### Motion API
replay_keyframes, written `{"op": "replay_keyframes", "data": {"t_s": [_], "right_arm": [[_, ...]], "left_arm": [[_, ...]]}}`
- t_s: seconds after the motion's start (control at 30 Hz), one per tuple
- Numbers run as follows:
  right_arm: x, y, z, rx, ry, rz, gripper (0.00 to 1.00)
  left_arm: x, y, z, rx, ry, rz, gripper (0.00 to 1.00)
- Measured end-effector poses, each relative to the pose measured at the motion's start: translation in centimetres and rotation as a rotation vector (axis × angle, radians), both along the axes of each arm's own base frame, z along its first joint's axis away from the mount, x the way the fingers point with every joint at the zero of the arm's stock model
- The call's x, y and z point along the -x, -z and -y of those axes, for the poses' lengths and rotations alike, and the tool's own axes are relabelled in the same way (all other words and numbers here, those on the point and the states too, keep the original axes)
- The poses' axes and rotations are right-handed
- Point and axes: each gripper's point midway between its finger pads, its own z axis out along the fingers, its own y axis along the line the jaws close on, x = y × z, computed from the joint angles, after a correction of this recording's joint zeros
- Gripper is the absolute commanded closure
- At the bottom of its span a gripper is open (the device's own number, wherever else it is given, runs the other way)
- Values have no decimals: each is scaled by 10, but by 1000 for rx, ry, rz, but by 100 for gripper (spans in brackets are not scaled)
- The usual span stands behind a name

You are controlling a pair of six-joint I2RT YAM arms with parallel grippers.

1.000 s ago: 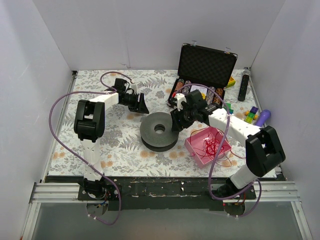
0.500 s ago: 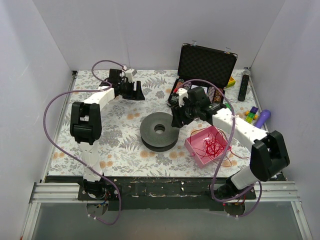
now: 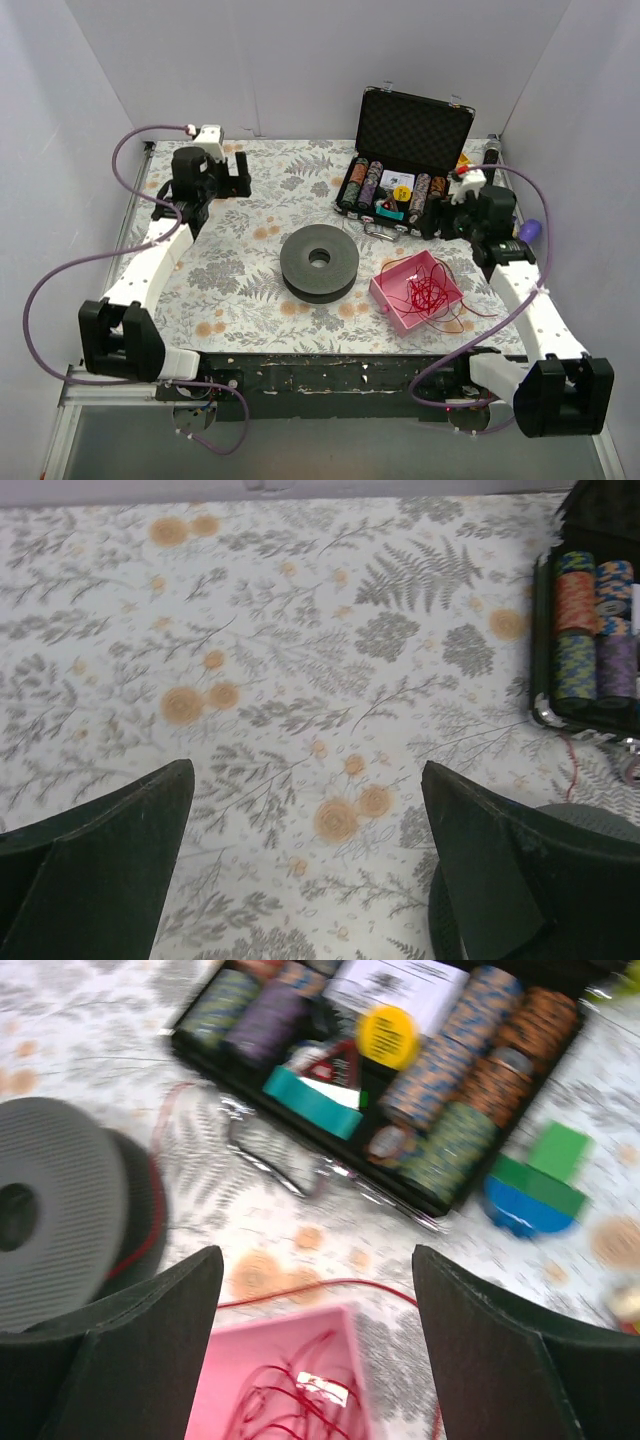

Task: Wrap the cables

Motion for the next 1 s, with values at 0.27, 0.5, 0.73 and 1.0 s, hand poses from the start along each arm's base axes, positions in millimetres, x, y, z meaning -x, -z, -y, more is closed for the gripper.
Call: {"op": "replay_keyframes", "data": {"t_s": [0.27, 0.5, 0.73, 1.0], "right_arm": [[7, 33, 78, -12, 278, 98, 15], [21, 70, 90, -10, 349, 221, 16], [32, 88, 95, -5, 381, 300, 16], [37, 92, 95, -8, 380, 355, 16]], "left_arm": [[58, 62, -72, -7, -239, 42, 2], [93, 124, -94, 12, -350, 112, 2], [113, 155, -93, 55, -361, 162, 2], [103, 150, -86, 89, -327, 219, 2]]}}
